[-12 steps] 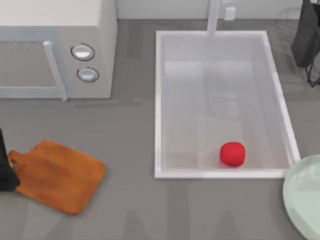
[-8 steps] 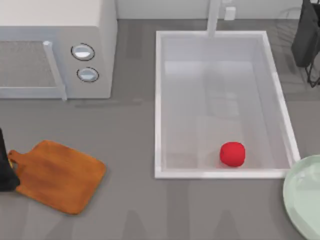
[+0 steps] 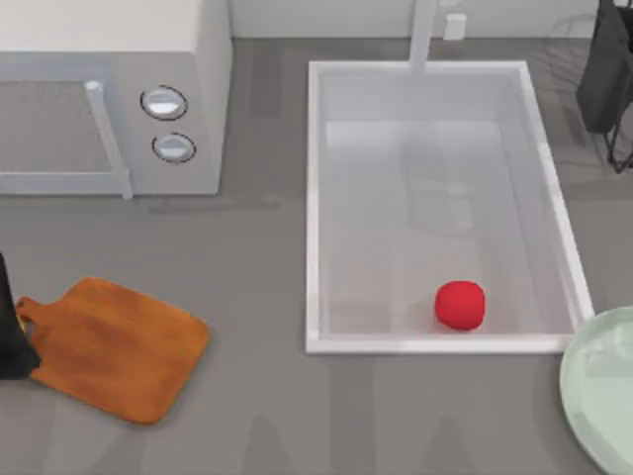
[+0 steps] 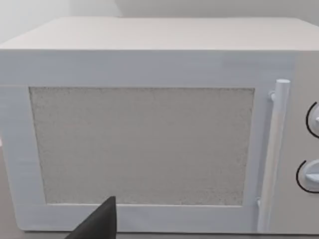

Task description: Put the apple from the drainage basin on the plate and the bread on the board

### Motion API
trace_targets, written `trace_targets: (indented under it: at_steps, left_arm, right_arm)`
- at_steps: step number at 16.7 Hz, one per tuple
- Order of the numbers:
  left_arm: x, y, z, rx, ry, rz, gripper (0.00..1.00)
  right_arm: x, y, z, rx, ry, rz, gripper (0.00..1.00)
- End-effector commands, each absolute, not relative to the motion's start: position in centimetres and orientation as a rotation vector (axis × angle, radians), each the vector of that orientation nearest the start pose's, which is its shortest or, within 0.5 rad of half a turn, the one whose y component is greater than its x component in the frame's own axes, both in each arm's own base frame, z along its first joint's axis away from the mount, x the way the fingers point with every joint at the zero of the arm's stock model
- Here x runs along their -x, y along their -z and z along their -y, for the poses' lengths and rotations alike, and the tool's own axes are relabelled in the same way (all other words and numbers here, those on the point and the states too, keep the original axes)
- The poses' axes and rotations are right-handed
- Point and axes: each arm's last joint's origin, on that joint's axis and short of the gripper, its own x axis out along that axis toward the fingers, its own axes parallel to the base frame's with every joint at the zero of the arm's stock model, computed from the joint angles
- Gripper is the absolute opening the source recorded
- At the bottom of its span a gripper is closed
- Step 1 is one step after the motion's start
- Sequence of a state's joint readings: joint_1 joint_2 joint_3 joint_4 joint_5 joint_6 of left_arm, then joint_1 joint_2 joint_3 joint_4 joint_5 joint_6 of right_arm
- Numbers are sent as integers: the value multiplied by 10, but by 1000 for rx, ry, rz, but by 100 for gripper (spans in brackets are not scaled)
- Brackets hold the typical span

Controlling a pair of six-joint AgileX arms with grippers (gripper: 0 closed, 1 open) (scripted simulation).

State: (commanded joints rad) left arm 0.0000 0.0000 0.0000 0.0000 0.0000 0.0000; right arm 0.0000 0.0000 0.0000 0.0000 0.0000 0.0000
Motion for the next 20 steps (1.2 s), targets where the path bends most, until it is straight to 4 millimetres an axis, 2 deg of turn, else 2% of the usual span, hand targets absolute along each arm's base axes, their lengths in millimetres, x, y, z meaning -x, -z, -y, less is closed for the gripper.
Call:
trace_targets:
  at_steps: [13, 16, 20]
  left_arm:
    - [-106, -160, 1, 0, 0, 0, 100]
    - [-106, -160, 1, 0, 0, 0, 100]
    - [-106, -160, 1, 0, 0, 0, 100]
  right_arm:
    - [-106, -162, 1, -3, -3, -7, 100]
    - [-107, -178, -2, -26, -25, -72, 100]
    - [-123, -216, -10, -78, -75, -269, 100]
